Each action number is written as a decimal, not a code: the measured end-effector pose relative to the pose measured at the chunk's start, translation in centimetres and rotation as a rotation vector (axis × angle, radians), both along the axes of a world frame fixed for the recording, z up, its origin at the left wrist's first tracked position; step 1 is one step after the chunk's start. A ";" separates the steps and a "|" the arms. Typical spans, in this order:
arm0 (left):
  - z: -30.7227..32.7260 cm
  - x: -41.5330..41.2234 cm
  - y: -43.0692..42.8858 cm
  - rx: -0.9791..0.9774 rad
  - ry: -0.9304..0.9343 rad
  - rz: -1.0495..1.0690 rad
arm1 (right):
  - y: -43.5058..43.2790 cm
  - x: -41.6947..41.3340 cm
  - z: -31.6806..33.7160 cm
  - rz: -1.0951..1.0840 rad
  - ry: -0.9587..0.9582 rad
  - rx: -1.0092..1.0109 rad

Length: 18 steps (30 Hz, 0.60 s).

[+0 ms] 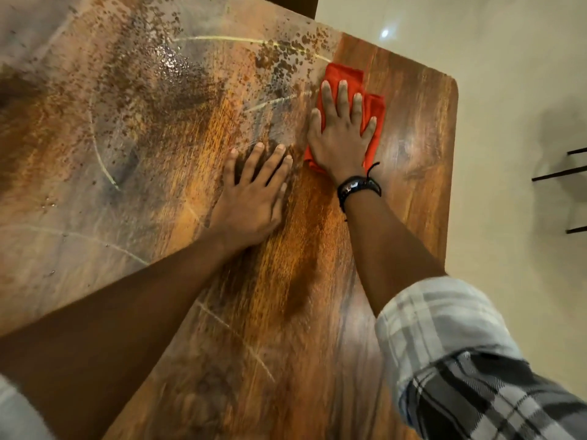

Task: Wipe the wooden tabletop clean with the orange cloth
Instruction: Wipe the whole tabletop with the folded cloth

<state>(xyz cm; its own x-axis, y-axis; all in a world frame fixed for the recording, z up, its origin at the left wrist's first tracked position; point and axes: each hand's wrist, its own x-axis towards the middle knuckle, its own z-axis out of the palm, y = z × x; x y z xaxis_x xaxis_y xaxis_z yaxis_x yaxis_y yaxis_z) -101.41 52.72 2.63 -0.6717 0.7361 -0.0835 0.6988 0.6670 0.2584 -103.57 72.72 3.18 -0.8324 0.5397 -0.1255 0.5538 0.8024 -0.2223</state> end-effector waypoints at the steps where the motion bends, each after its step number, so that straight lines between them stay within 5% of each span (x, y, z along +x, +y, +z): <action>1: 0.1 0.1 0.0 -0.007 0.002 -0.007 | -1.4 1.8 -0.2 0.005 0.011 0.016; 11: -0.1 -0.1 -0.2 -0.002 0.005 -0.020 | -15.6 20.8 -0.1 -0.006 0.056 0.013; 18: -0.5 -0.2 -0.1 -0.009 0.023 -0.021 | -11.1 14.5 -0.8 -0.081 0.054 0.084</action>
<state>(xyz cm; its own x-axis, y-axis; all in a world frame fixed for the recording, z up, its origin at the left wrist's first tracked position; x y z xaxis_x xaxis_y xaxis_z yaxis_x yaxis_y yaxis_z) -101.57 52.64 2.14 -0.6576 0.7496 -0.0749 0.7187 0.6541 0.2359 -89.11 61.58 2.42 -0.7903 0.6119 -0.0333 0.6063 0.7729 -0.1872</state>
